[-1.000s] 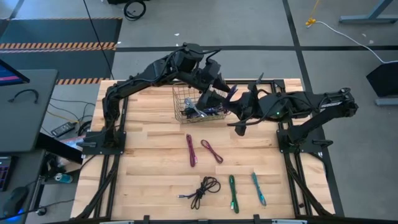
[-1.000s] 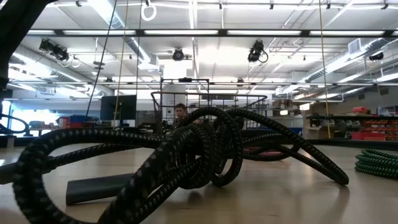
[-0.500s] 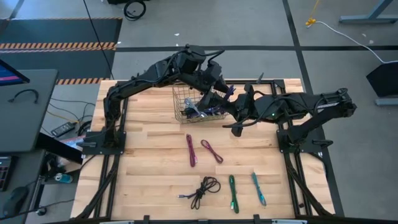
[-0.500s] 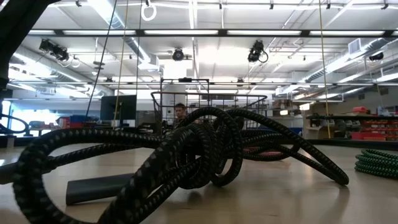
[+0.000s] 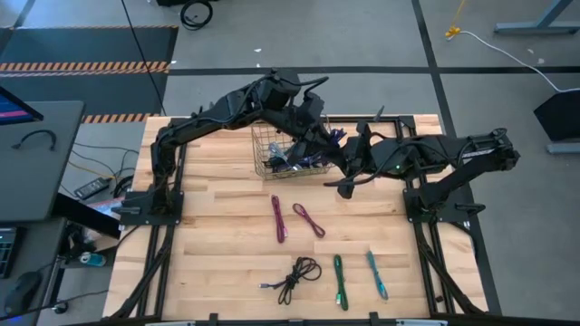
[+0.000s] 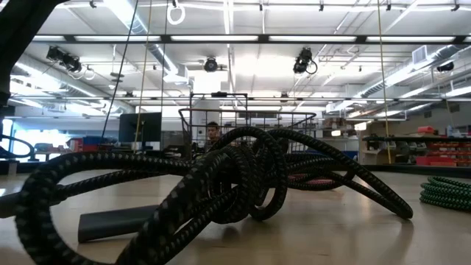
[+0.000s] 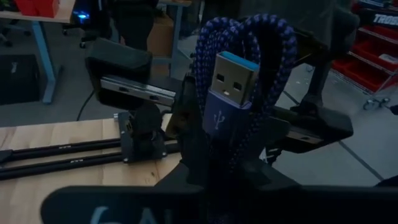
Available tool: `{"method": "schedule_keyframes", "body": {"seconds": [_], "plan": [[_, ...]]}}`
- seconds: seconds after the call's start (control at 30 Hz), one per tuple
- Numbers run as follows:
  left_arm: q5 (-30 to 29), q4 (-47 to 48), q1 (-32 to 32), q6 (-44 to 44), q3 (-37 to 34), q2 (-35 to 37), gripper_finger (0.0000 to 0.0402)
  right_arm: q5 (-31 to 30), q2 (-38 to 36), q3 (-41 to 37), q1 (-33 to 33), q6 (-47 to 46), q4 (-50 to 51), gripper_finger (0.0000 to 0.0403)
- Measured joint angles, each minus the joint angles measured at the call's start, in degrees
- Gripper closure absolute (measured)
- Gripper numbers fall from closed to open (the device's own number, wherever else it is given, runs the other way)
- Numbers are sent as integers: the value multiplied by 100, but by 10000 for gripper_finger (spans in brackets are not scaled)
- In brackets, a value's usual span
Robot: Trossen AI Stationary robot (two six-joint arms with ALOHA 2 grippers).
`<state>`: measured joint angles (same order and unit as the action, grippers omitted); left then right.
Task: Pick and place USB-C Cables
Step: Put the dark blue charger cable into the wire basket
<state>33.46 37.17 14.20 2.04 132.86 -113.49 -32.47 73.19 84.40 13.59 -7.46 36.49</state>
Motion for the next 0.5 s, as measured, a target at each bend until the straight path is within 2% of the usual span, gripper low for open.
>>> {"method": "schedule_keyframes", "body": {"seconds": [0.3, 0.5], "plan": [[19, -17, -28, -9, 0, 0, 371, -30, 0, 0, 10, 0, 6, 384], [-205, -68, -11, 17, 0, 0, 371, -517, 11, -4, 11, -177, -46, 311]]}}
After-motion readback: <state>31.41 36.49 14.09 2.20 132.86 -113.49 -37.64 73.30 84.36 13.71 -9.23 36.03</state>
